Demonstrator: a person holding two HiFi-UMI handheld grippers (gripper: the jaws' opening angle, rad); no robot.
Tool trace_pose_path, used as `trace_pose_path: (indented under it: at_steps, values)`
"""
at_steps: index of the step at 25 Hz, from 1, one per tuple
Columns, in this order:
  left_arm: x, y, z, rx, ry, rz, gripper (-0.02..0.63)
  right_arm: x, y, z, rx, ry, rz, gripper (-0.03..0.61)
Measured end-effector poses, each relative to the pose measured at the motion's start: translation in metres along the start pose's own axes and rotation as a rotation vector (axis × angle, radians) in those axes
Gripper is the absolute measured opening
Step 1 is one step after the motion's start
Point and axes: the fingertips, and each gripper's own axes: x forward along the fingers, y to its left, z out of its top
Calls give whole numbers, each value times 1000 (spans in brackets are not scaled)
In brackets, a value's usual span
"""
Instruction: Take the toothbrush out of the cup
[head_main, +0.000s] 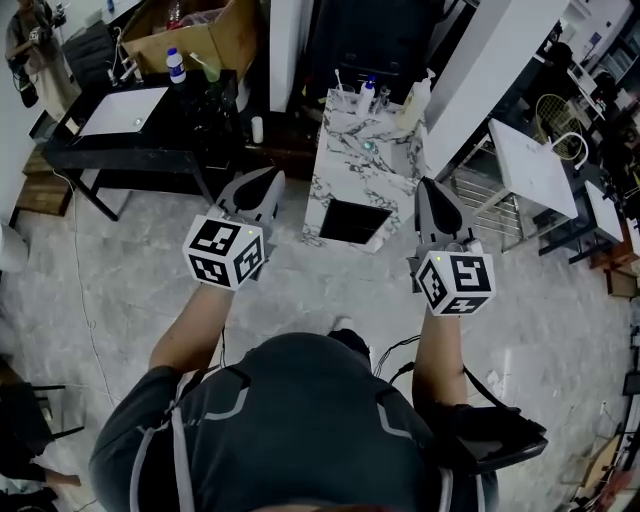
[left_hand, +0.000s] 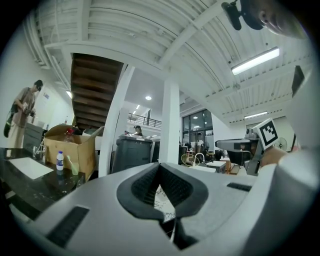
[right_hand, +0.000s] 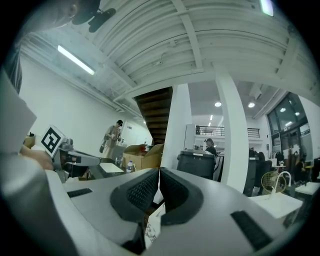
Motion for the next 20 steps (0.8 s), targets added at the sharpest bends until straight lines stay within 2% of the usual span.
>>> trace_pose_path:
  at_steps: [5,10,16,20]
  values:
    - [11,17,3,18,-14,10,9,26,0,-6,6,5,23,29]
    - [30,36,2,52,-6,46,9,67,-7,-10,-7,-19,98,29]
    - [63,64,4,57,9,115,9,124,-35,-13,25,-43,122,29]
    - [107,79,8,64,0,138,9,170,-65,-22,27,-30,159,29]
